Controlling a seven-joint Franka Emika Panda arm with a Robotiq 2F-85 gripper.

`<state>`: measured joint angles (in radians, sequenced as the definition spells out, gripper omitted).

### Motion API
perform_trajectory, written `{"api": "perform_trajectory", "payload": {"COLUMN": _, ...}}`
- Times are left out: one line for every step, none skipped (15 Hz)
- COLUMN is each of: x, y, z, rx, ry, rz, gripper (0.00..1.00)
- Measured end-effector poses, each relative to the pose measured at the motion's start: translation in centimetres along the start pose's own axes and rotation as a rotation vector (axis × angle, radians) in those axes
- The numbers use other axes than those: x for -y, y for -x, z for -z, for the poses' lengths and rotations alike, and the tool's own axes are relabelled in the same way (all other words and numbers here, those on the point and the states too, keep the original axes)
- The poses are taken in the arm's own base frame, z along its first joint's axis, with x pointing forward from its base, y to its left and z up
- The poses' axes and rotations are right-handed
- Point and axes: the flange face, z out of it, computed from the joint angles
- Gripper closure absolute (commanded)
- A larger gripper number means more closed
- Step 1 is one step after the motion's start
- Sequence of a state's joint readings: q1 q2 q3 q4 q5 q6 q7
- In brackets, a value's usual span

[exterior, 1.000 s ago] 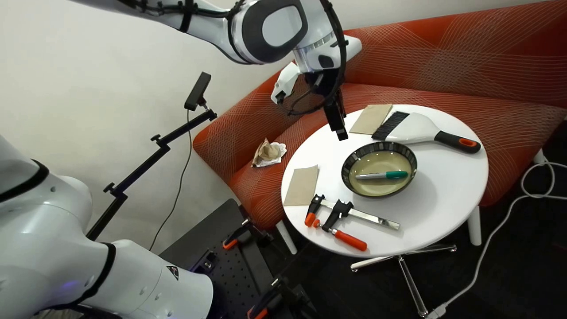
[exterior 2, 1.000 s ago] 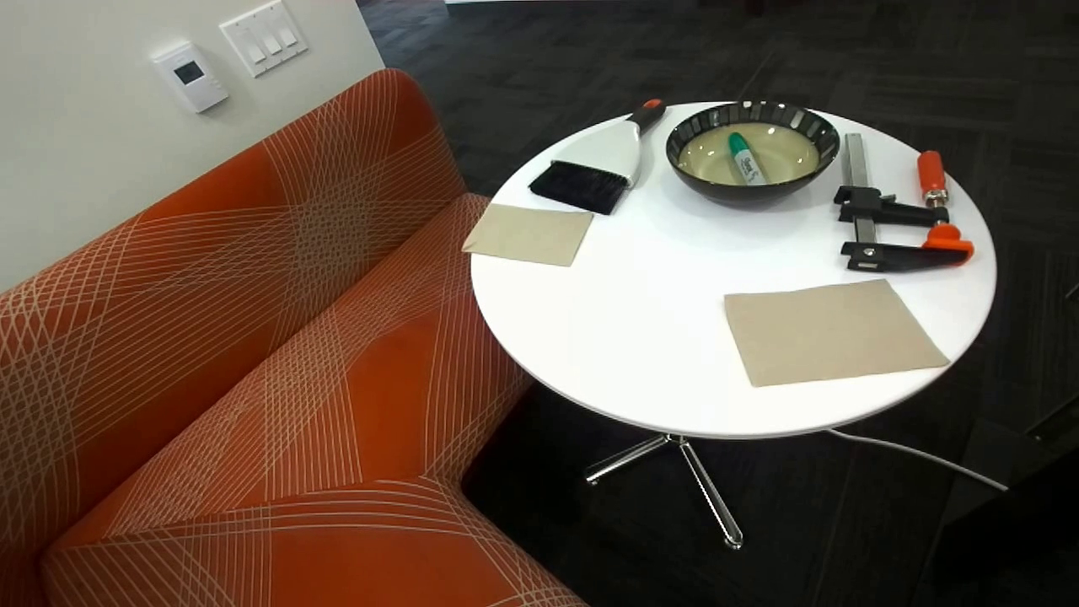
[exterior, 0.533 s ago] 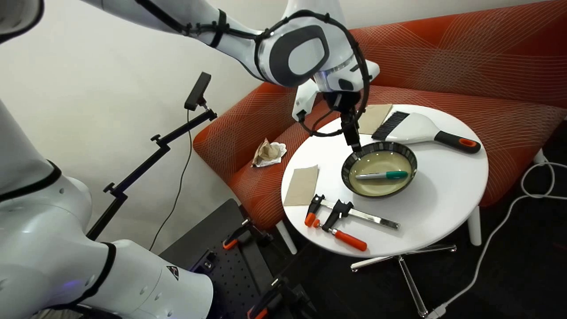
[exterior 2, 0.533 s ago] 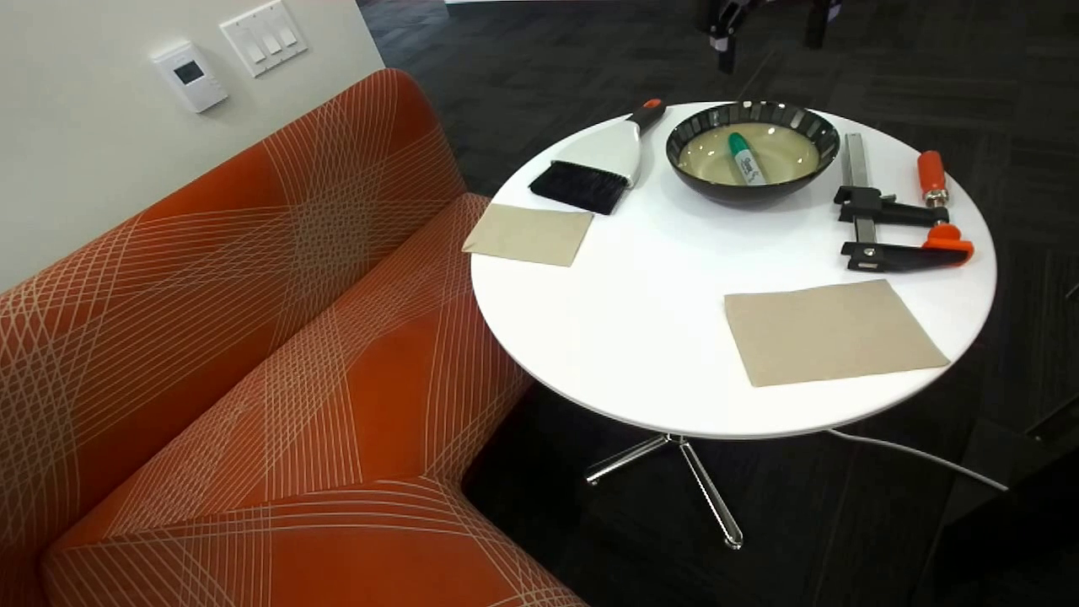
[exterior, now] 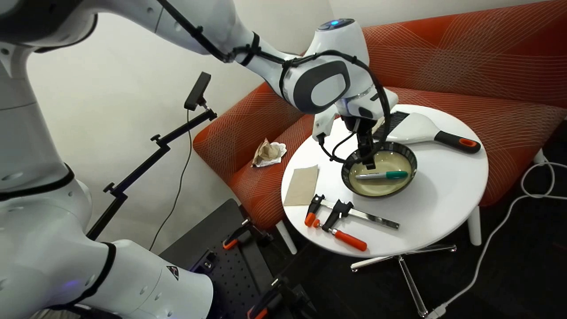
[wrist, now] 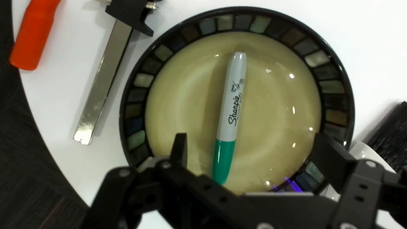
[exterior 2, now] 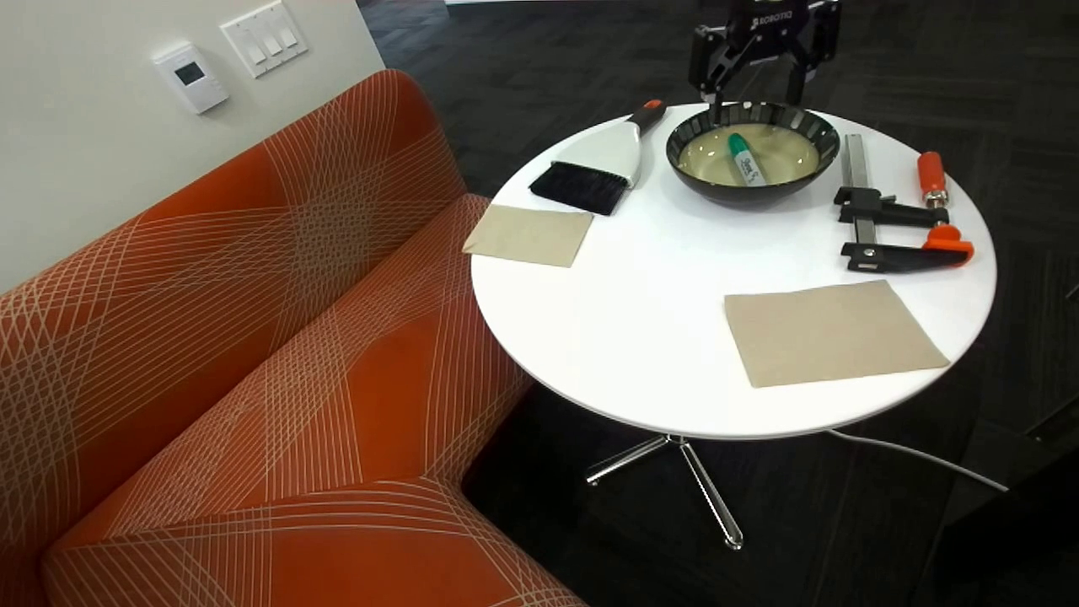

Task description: Take the green marker out of the bowl

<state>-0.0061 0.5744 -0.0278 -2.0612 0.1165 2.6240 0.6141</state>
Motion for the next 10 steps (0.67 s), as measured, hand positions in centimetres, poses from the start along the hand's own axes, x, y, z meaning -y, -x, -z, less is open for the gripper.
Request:
{"api": "perform_trajectory", "payload": {"x": -0.2, "y": -0.2, "z": -0.6, "rx": 0.003, "ry": 0.006, "rz": -0.005, "gripper": 0.0}}
{"api": "perform_trajectory", "payload": {"x": -0.3, "y": -0.4, "z": -1.1, "rx": 0.006, "ry": 0.011, "rz": -0.011, "gripper": 0.0}}
{"api": "perform_trajectory", "payload": {"x": -0.5, "y": -0.7, "z": -1.6, "rx": 0.008, "ry": 0.015, "rz": -0.016, "gripper": 0.0}}
{"api": "perform_trajectory", "payload": {"x": -0.6, "y": -0.8, "z": -2.1, "rx": 0.01, "ry": 0.02, "rz": -0.02, "gripper": 0.0}}
{"api": "perform_trajectory", "payload": {"x": -0.7, "y": -1.0, "z": -2.6, "rx": 0.011, "ry": 0.024, "rz": -0.023, "gripper": 0.0}}
{"api": "perform_trajectory", "payload": {"x": -0.8, "y": -1.2, "z": -3.1, "rx": 0.011, "ry": 0.026, "rz": -0.026, "gripper": 0.0}}
{"api": "perform_trajectory", "payload": {"x": -0.9, "y": -1.3, "z": -3.5, "rx": 0.011, "ry": 0.027, "rz": -0.028, "gripper": 0.0}}
{"api": "perform_trajectory", "payload": {"x": -0.9, "y": -1.4, "z": -3.9, "rx": 0.008, "ry": 0.027, "rz": -0.03, "gripper": 0.0}}
{"api": "perform_trajectory", "payload": {"x": -0.9, "y": -1.5, "z": -4.4, "rx": 0.005, "ry": 0.026, "rz": -0.032, "gripper": 0.0}}
{"api": "perform_trajectory", "payload": {"x": -0.9, "y": -1.6, "z": -4.8, "rx": 0.003, "ry": 0.025, "rz": -0.035, "gripper": 0.0}}
